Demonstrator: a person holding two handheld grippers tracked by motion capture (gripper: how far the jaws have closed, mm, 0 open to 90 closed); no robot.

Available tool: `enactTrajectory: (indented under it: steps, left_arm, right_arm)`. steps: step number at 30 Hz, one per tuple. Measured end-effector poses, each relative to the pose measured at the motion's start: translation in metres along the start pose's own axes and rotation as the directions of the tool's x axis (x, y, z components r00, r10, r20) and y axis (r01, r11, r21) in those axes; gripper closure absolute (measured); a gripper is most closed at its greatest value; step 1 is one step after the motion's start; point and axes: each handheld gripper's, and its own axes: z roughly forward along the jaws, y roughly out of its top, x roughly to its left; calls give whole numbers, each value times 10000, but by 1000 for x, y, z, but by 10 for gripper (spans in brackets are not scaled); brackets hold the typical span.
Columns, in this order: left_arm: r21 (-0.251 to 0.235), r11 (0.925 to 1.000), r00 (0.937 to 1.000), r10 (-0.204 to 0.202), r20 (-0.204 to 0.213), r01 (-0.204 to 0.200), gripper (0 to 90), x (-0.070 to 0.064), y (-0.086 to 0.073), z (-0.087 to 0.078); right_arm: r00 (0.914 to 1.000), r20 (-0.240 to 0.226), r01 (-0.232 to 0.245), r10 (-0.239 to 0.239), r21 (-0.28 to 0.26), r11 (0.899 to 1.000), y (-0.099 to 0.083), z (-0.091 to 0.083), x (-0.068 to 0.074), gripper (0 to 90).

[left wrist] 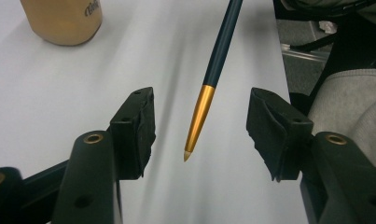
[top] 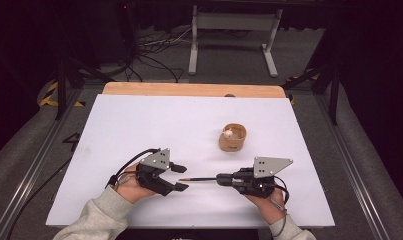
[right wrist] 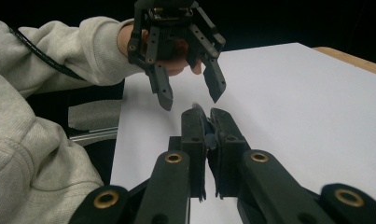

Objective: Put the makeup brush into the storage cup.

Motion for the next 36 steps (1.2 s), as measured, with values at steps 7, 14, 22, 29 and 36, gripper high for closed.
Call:
enactTrajectory:
  steps: [7,14,22,29,36]
  left_arm:
    - [-224,9994,9994,-256,237,261,456,3,-8,7]
    - [-200,9998,9997,41,237,-36,516,2,-9,13]
    - [-291,9992,9993,269,262,-261,639,2,-11,13]
    - [-510,9975,9985,508,205,-497,782,1,-11,5]
    - [-484,9937,9943,1022,294,-1007,812,-3,-12,3]
  right_arm:
    - [10000,-28,-16,16,-93,10000,0,-1,0,852]
    - [9998,-106,-140,138,-196,9997,0,-1,-1,852]
    - [9997,-221,-151,145,-251,9996,-1,0,0,852]
    - [9994,-265,-212,206,-259,9994,-3,0,-1,852]
    - [9979,-548,-358,343,-272,9990,-5,1,-5,851]
